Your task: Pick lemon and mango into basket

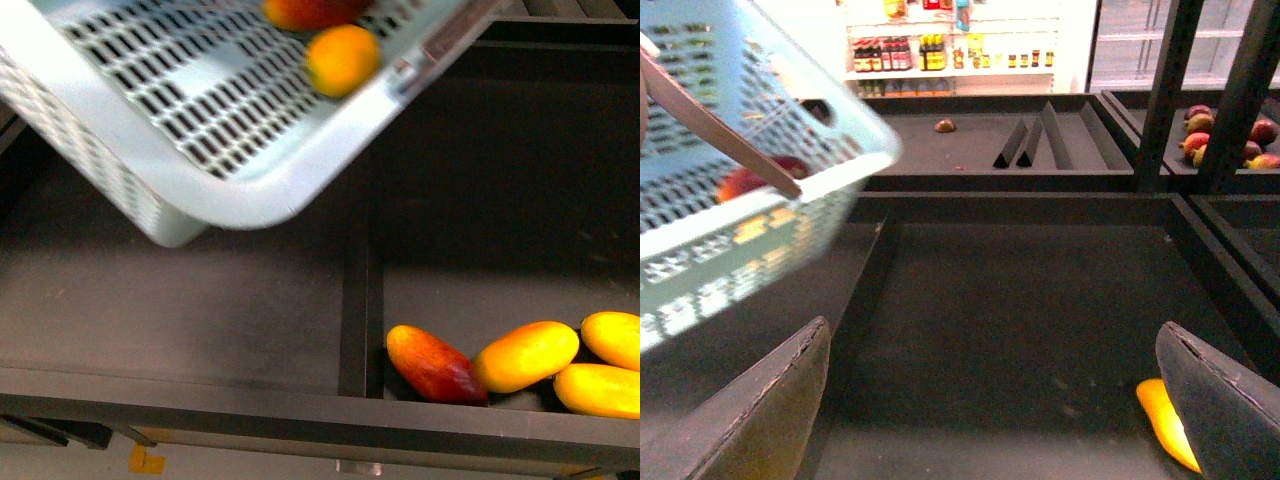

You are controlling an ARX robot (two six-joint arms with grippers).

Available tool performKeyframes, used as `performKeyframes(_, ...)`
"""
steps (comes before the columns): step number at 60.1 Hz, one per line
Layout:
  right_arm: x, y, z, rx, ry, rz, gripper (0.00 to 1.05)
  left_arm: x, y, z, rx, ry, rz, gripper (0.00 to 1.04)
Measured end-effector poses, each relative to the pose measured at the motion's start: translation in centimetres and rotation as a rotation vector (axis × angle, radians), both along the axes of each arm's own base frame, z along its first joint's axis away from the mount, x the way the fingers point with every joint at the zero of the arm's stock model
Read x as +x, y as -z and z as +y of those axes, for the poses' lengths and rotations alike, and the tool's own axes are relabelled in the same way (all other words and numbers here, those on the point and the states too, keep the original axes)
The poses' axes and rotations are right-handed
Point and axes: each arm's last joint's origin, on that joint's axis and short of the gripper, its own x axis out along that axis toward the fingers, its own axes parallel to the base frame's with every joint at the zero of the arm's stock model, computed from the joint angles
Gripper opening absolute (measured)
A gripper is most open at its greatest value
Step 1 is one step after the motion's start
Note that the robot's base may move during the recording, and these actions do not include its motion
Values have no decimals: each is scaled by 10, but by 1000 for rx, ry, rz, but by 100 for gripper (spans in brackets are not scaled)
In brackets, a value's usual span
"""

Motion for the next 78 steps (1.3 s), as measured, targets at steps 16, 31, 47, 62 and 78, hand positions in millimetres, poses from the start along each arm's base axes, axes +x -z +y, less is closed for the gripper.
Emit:
performKeyframes(16,0,0,0,0,0,0,96,66,51,71,-267,-66,45,4)
performKeyframes(31,0,0,0,0,-1,0,96,117,75,108,-317,-115,65,4)
performKeyframes(47,0,0,0,0,-1,0,96,149,139,109,-352,-97,188,4)
performKeyframes(62,0,0,0,0,-1,0,96,157,156,108,-440,-81,163,4)
performKeyframes(78,0,0,0,0,-1,0,96,146,177,118,-494,-146,172,4)
